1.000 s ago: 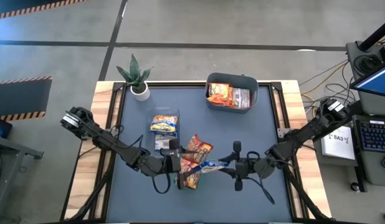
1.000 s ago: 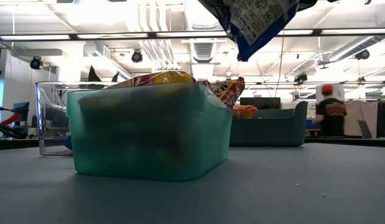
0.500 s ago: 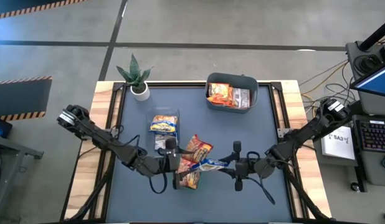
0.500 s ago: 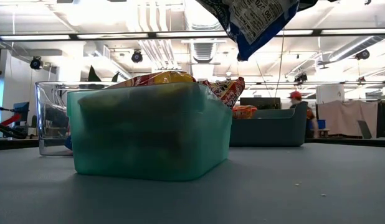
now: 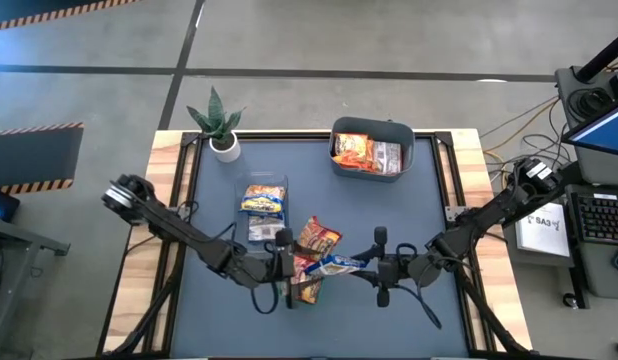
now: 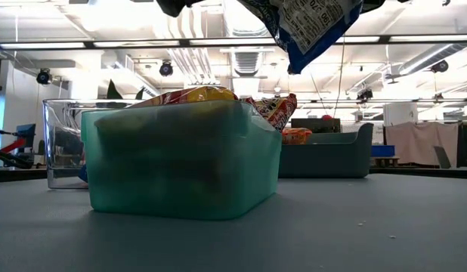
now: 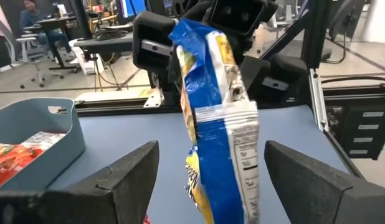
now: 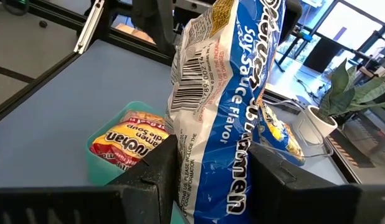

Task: Sort Maruchan noodles
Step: Put the blue noodle pack into the transparent bin

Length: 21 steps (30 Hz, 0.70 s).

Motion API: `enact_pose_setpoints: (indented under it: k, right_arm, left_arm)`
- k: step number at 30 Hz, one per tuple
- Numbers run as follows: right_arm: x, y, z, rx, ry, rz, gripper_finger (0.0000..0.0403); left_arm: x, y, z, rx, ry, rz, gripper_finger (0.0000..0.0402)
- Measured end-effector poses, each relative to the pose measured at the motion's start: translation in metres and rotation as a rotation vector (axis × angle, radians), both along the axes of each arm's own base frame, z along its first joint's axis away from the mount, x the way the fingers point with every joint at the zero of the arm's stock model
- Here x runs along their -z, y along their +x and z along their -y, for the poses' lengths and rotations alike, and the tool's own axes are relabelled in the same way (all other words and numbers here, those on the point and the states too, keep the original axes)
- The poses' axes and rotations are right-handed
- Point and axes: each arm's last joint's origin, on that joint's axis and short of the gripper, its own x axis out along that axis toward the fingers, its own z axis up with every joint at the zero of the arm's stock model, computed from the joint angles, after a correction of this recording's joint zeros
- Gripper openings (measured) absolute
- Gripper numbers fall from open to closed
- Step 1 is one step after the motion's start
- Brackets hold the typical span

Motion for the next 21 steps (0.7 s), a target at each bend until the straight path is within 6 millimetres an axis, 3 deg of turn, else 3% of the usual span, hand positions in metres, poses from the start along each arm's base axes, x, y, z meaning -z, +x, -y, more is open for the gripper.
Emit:
enact_pose_setpoints:
  k: [6,17,21]
  right_arm:
    - [0.0002,-0.0001,0.0,-0.001,-0.004,-0.001,0.0132]
    - [0.0002,-0.0001,0.0001,0.0,-0.002,-0.001,0.0163]
    - [0.0003,-0.0001,0.0001,0.003,0.001,0.0,0.0181]
  left_arm:
    - [0.004,0.0027,-0.0001,-0.04,0.01,0.007,0.0252]
    - [0.0083,0.0041,0.0007,-0.041,0.018,-0.005,0.0113]
    - [0.0083,0.0041,0.0007,-0.041,0.017,-0.005,0.0089]
